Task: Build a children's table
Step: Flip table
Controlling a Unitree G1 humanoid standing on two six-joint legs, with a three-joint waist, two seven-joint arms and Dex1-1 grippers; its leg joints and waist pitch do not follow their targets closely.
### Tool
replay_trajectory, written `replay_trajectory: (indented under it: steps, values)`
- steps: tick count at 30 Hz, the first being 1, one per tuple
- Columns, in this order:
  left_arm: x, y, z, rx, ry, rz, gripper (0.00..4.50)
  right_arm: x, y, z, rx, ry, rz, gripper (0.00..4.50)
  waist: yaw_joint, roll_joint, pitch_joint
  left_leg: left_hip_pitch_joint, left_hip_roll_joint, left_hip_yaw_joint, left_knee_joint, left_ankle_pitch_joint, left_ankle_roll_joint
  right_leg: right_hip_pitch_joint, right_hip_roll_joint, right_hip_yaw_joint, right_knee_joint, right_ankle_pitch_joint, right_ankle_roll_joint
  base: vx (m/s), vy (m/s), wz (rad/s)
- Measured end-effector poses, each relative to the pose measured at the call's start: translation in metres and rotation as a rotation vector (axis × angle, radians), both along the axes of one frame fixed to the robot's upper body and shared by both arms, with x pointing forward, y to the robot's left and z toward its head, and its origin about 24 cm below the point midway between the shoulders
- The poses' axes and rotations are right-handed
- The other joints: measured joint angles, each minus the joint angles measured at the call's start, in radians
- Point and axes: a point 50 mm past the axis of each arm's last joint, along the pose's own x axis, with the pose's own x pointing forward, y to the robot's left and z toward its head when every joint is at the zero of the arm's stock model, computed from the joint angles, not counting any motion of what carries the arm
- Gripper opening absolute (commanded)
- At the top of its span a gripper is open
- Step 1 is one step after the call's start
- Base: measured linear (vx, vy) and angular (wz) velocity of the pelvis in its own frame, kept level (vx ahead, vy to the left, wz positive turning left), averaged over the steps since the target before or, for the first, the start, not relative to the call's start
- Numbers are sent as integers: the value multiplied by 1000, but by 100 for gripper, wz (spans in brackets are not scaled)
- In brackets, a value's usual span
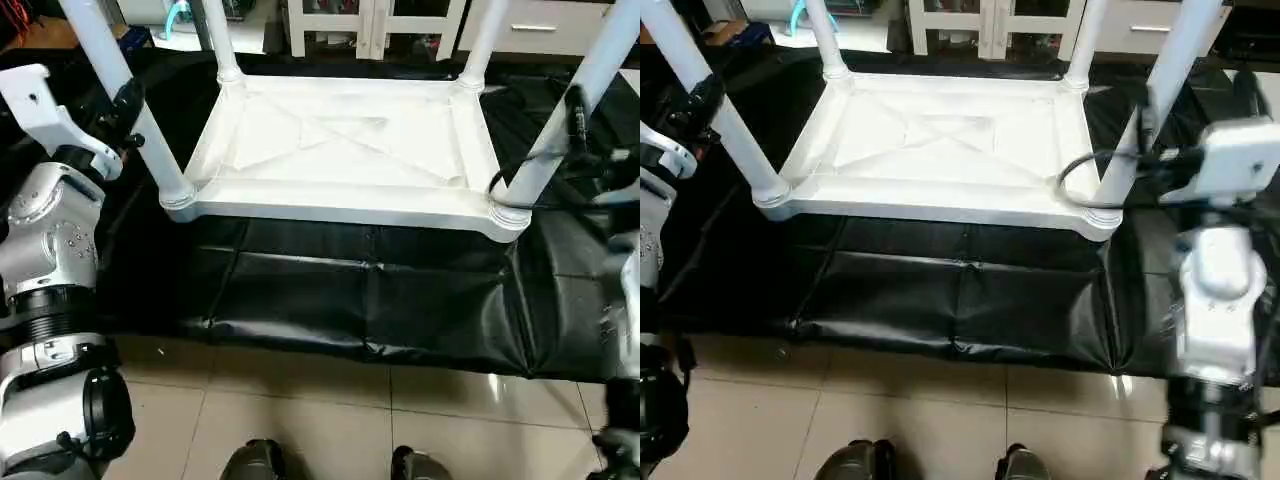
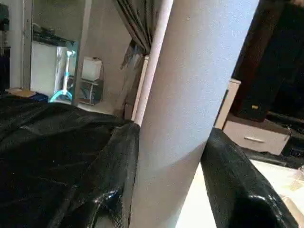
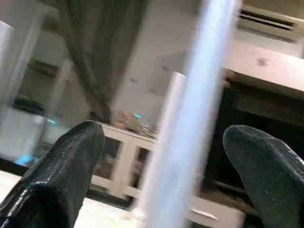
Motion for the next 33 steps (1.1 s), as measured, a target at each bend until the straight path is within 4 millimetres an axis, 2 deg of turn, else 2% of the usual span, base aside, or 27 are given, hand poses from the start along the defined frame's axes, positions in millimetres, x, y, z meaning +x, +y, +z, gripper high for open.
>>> replay_trajectory:
  steps: [2,5,9,12,19,28,33]
  values:
    - [0,-2,-1,-27,6,-1,179,-7,14,-9,0,5,74,450,-1,0,0,0,0,0,0,0,0,0,0,0,0,0,0,0,0,0]
    - [1,-7,-2,-71,13,-4,179,-16,32,-23,-5,43,177,450,-2,7,0,-1,0,0,0,0,0,-1,-1,0,0,0,0,0,0,0]
    - [2,-13,-4,-107,28,-7,179,-19,44,-27,-12,54,234,450,-4,17,-1,0,-1,0,0,0,0,-1,-2,0,0,-1,1,0,0,0]
    - [2,-15,-6,-154,28,1,179,-20,47,-27,-13,52,256,450,-6,21,-2,0,-1,-1,-2,0,0,-2,-2,1,0,-3,6,0,0,0]
    - [0,-12,-5,-261,26,13,179,-22,51,-33,-6,78,285,450,-8,23,-3,-1,-1,0,-4,0,0,-3,-2,1,0,-4,7,0,0,0]
    - [-5,-12,-10,-431,36,-13,179,-22,53,-34,-13,88,299,450,-2,23,-4,-4,-3,0,-4,-1,2,-2,-5,0,0,-8,13,0,0,0]
    - [-8,-18,-23,-539,68,-49,179,-21,53,-34,-22,93,302,450,-2,33,-10,-2,-9,0,-4,-2,3,0,-7,2,0,-10,17,0,0,0]
